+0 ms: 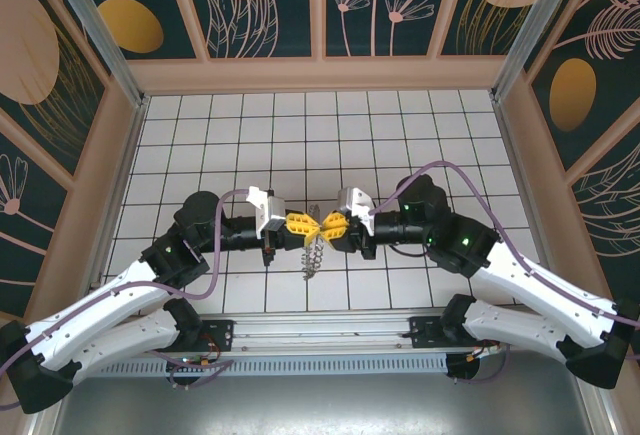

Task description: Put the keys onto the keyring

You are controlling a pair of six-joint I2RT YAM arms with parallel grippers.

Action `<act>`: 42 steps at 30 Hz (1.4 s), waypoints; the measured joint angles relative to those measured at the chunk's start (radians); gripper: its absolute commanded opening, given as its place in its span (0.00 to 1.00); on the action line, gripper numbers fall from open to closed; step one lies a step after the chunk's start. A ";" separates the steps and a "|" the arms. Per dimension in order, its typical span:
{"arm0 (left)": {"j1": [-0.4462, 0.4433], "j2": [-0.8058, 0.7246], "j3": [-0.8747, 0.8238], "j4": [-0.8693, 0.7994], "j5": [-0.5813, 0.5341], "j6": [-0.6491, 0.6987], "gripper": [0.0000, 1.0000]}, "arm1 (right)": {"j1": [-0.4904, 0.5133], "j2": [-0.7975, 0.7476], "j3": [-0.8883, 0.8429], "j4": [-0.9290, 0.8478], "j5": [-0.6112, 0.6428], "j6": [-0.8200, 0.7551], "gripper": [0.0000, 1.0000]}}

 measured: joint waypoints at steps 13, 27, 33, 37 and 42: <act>0.000 -0.001 0.000 0.000 0.000 0.000 0.00 | 0.000 -0.051 -0.066 0.020 -0.007 0.029 0.33; 0.000 -0.001 0.000 0.000 0.000 0.000 0.00 | 0.000 -0.018 -0.068 0.064 -0.006 0.029 0.22; 0.000 -0.001 0.000 -0.003 -0.003 0.000 0.00 | 0.000 -0.018 -0.069 0.071 0.017 0.026 0.02; 0.000 -0.001 0.000 -0.013 -0.030 0.001 0.00 | 0.000 -0.030 -0.071 0.072 0.081 0.029 0.00; 0.000 -0.003 0.000 -0.011 -0.061 0.001 0.00 | 0.000 -0.075 -0.077 0.070 0.144 0.027 0.00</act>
